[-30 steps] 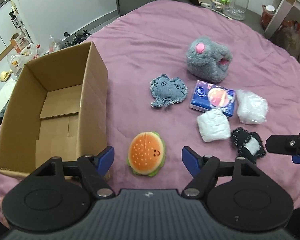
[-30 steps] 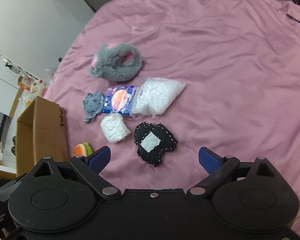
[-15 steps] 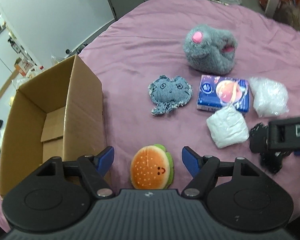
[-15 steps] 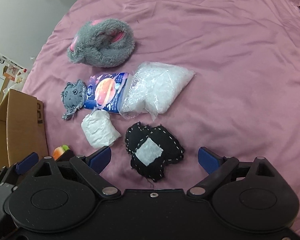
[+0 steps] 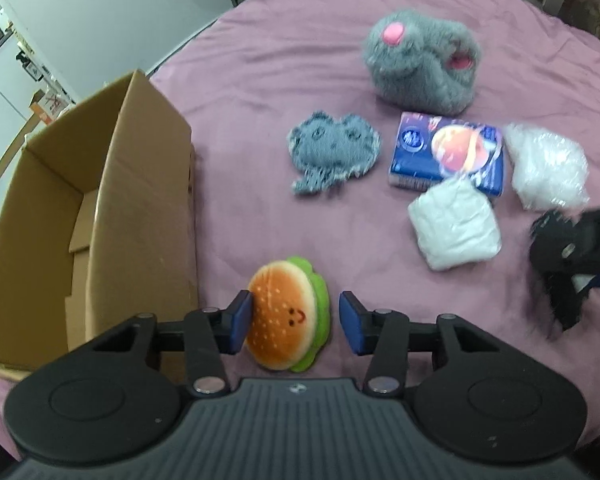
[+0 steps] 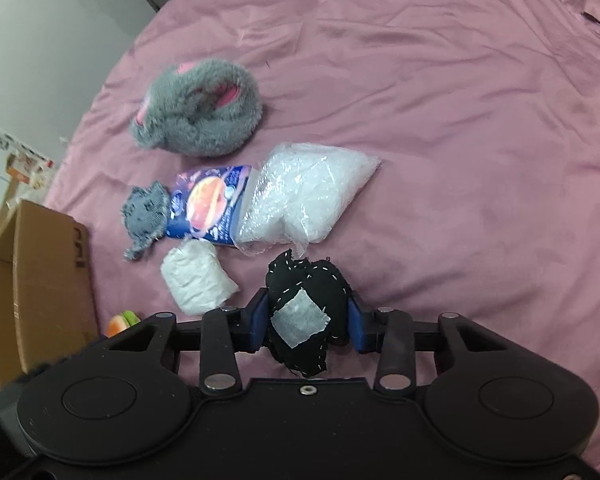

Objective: Organize soft objects
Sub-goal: 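Close the left tool on the hamburger plush while the right tool grasps the black patched plush, then carry the hamburger plush in the left tool while the right tool carries the black plush toward the box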

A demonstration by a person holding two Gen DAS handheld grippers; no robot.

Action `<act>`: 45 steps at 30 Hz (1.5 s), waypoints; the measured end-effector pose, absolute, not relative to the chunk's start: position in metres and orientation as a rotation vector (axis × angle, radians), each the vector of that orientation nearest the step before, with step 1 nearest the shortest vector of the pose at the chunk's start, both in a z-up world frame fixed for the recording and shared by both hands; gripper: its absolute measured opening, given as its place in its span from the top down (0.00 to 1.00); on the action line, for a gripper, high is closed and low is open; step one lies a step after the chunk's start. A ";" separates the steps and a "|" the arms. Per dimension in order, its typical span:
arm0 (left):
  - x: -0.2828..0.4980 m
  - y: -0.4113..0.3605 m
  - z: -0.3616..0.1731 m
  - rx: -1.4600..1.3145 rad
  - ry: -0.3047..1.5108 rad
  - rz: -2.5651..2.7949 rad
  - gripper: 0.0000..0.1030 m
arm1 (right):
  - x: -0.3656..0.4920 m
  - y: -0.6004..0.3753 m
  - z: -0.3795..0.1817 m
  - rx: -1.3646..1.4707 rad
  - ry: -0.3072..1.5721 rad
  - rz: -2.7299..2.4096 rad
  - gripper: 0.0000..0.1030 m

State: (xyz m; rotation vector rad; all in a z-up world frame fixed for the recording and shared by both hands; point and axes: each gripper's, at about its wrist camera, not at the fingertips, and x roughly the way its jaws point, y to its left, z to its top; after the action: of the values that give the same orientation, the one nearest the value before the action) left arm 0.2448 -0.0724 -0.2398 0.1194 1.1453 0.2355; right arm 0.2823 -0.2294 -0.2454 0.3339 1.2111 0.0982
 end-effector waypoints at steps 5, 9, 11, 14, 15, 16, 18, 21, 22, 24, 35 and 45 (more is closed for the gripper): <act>0.241 -0.063 -0.234 0.060 1.128 0.240 0.71 | 0.275 -0.235 -0.238 0.380 1.170 0.108 0.62; 0.237 -0.059 -0.224 0.011 1.097 0.223 0.79 | 0.275 -0.237 -0.235 0.395 1.149 0.113 0.62; 0.237 -0.059 -0.220 0.001 1.084 0.212 0.80 | 0.274 -0.237 -0.233 0.399 1.141 0.114 0.62; 0.235 -0.061 -0.211 -0.016 1.069 0.179 0.80 | 0.271 -0.237 -0.229 0.397 1.118 0.122 0.62; 0.234 -0.062 -0.208 -0.017 1.064 0.165 0.80 | 0.270 -0.236 -0.227 0.394 1.112 0.120 0.62; 0.233 -0.063 -0.205 -0.017 1.060 0.153 0.80 | 0.269 -0.236 -0.226 0.392 1.107 0.117 0.62; 0.231 -0.065 -0.200 -0.018 1.054 0.134 0.80 | 0.268 -0.235 -0.222 0.385 1.091 0.109 0.62; 0.229 -0.064 -0.192 -0.021 1.044 0.112 0.79 | 0.264 -0.235 -0.215 0.379 1.066 0.090 0.62; 0.228 -0.063 -0.188 -0.020 1.037 0.104 0.79 | 0.261 -0.235 -0.212 0.380 1.057 0.082 0.62; 0.226 -0.062 -0.182 -0.016 1.024 0.092 0.79 | 0.257 -0.234 -0.207 0.375 1.039 0.072 0.62; 0.219 -0.043 -0.148 -0.037 0.952 0.033 0.79 | 0.233 -0.226 -0.174 0.326 0.849 0.005 0.62; 0.216 -0.004 -0.116 -0.043 0.892 0.035 0.79 | 0.221 -0.204 -0.157 0.297 0.740 -0.031 0.62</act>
State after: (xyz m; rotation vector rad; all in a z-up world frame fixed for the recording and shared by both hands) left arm 0.2161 -0.0043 -0.1158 -0.0434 0.8915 0.0345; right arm 0.2209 -0.2040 -0.1573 0.2973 0.7398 -0.0308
